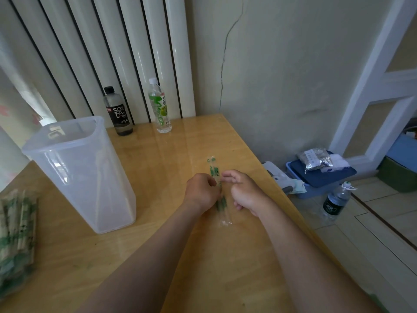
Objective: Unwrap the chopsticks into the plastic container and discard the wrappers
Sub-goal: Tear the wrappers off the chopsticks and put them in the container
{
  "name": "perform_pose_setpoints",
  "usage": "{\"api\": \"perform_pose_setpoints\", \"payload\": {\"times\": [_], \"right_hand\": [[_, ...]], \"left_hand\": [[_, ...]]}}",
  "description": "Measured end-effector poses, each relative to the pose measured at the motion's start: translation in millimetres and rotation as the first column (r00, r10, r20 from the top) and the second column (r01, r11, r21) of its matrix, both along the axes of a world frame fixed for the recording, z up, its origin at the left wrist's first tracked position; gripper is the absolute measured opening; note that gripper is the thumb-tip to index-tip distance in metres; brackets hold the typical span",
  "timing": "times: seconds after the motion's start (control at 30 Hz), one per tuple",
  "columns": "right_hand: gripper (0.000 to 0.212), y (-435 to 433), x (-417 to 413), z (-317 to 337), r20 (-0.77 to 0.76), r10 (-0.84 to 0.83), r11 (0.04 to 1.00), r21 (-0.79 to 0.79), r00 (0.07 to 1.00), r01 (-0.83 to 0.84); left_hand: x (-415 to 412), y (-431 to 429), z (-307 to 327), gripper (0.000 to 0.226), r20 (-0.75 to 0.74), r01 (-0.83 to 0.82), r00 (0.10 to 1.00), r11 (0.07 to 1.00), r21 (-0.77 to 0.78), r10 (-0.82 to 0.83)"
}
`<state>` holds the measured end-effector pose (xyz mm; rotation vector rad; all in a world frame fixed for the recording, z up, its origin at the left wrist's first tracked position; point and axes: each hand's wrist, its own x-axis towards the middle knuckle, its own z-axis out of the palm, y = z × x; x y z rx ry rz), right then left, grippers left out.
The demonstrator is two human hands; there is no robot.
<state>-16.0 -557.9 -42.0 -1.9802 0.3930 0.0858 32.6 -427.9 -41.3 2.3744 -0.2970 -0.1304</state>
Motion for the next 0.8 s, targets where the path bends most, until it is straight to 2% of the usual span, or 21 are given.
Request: {"api": "perform_pose_setpoints", "payload": {"times": [0.23, 0.37, 0.47, 0.57, 0.67, 0.73, 0.8], "right_hand": [[0.074, -1, -2, -2, 0.035, -0.024, 1.000, -0.002, 0.999, 0.024], [0.071, 0, -5, -2, 0.070, -0.061, 0.998, 0.011, 0.996, 0.061], [0.050, 3, -10, 3, 0.106, -0.180, 0.983, 0.050, 0.978, 0.175], [0.025, 17, -19, 21, 0.206, -0.233, 0.968, -0.041, 0.950, 0.246], [0.021, 54, -27, 46, 0.240, -0.035, 0.997, -0.054, 0.970, 0.049], [0.021, 86, -33, 60, 0.198, 0.135, 0.990, -0.066, 0.971, -0.124], [0.021, 117, -38, 67, 0.155, 0.231, 0.972, -0.077, 0.961, -0.221]], "left_hand": [[1, 4, -3, 0.027, -0.001, -0.027, 1.000, 0.998, -0.057, 0.027], [-4, 9, 5, 0.027, -0.008, -0.039, 0.999, 0.992, -0.121, 0.038], [-9, 20, 18, 0.022, -0.013, -0.028, 1.000, 0.983, -0.182, 0.026], [-16, 40, 41, 0.006, -0.028, 0.019, 0.999, 0.967, -0.256, -0.027], [-29, 70, 61, 0.010, -0.017, 0.094, 0.994, 0.952, -0.293, -0.103], [-40, 98, 71, 0.011, 0.006, 0.138, 0.990, 0.959, -0.247, -0.141], [-50, 133, 78, 0.012, 0.019, 0.128, 0.992, 0.972, -0.195, -0.127]]}}
